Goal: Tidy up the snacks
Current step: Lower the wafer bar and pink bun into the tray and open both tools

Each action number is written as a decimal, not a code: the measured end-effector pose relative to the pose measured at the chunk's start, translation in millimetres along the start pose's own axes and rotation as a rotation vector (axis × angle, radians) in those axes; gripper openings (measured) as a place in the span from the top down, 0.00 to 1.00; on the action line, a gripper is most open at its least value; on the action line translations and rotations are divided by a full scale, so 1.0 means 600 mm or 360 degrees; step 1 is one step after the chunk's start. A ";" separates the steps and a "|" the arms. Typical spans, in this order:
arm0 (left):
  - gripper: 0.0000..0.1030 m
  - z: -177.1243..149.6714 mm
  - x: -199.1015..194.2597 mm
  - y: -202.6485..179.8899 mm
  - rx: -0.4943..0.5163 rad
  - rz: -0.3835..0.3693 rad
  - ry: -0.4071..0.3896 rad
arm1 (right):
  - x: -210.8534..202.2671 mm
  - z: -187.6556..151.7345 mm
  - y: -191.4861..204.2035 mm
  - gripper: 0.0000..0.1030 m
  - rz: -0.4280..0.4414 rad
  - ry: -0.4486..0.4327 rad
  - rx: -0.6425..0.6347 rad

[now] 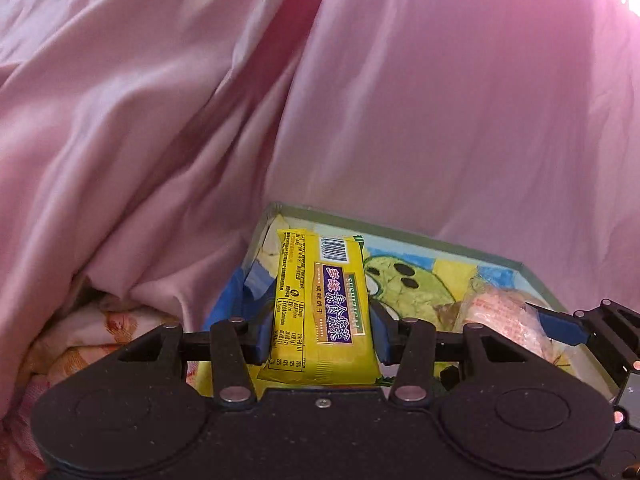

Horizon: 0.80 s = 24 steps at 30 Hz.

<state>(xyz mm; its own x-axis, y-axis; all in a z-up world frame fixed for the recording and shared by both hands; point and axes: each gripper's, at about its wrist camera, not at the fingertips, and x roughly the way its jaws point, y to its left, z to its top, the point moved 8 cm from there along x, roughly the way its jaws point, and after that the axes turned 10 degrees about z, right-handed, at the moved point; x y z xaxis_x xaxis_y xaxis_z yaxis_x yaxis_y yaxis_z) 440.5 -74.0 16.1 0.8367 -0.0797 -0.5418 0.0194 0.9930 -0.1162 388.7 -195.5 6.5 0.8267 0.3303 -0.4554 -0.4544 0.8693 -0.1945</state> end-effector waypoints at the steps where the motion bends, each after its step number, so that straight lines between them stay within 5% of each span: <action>1: 0.52 -0.003 0.002 0.001 -0.0005 0.0000 0.0011 | 0.003 -0.002 0.001 0.26 0.0001 0.0009 0.0004; 4: 0.51 -0.007 0.005 0.006 -0.0031 0.0013 0.0042 | 0.013 -0.009 -0.004 0.22 0.0014 0.0039 0.0030; 7: 0.39 -0.005 -0.002 0.010 -0.0052 0.0014 0.0035 | 0.016 -0.009 -0.012 0.10 0.0028 0.0053 0.0062; 14: 0.22 0.014 -0.035 0.004 -0.0068 0.0012 -0.0021 | 0.005 -0.003 -0.025 0.02 0.0061 0.0038 0.0166; 24: 0.17 0.053 -0.095 0.020 -0.0085 0.0062 -0.0098 | 0.005 0.032 -0.039 0.00 0.0226 0.0064 0.0451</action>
<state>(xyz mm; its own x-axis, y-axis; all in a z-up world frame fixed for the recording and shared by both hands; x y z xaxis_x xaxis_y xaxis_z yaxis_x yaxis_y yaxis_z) 410.4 -55.0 71.9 0.8684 -0.0343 -0.4947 -0.0415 0.9891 -0.1414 408.3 -207.9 26.5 0.7452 0.4457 -0.4959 -0.4491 0.8853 0.1208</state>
